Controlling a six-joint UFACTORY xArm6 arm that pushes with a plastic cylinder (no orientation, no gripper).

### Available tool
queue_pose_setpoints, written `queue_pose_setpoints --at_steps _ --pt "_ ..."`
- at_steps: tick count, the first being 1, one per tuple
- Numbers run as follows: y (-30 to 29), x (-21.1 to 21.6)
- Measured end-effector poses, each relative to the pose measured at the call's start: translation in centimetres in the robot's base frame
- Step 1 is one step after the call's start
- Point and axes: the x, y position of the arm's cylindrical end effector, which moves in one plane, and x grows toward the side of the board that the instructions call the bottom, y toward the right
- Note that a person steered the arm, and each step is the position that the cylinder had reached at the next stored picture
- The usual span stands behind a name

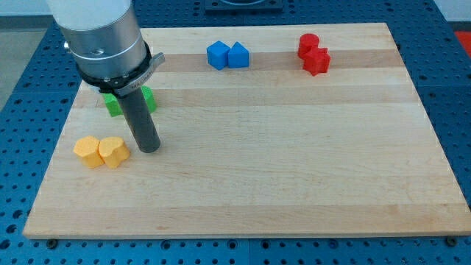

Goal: Move yellow blocks upwards

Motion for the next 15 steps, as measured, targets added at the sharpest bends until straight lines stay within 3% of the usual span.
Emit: queue_pose_setpoints --at_steps 3,4,5,6,14,15 --pt "0.0 -1.1" --pt "0.8 -4.6" --pt "5.0 -4.7" --pt "5.2 -4.7" --pt "2.1 -4.7" --pt "2.1 -2.6"
